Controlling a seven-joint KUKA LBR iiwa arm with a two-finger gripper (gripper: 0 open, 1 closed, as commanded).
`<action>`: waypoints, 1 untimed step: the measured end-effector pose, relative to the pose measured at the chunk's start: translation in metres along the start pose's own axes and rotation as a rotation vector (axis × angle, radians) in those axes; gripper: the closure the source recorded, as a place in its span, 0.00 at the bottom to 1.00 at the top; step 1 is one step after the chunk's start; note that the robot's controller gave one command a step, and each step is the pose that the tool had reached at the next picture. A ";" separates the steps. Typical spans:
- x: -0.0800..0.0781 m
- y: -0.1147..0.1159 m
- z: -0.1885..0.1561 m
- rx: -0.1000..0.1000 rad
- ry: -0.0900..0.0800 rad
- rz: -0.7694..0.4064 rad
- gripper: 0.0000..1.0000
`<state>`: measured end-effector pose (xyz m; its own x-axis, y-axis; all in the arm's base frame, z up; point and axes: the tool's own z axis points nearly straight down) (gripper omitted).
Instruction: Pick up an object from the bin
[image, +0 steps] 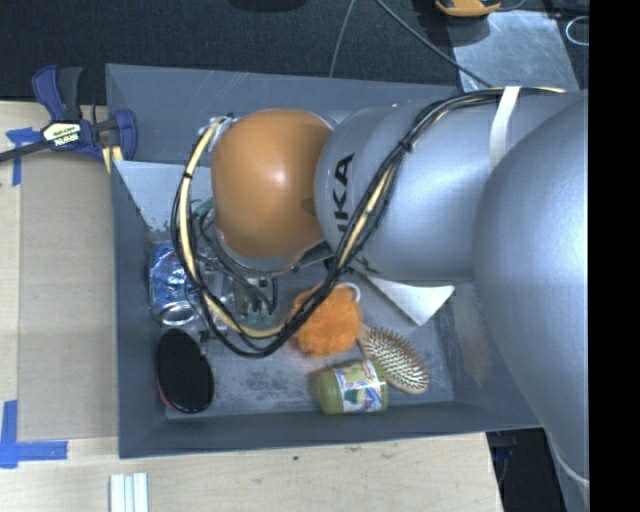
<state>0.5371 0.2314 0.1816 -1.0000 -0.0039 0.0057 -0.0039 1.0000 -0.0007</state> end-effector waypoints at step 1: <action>-0.002 -0.002 -0.005 -0.002 -0.008 0.005 1.00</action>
Offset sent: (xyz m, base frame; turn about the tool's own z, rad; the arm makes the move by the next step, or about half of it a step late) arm 0.0000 0.0000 0.0000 0.0000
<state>0.5391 0.2299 0.1867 -1.0000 0.0011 -0.0022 0.0011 1.0000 0.0013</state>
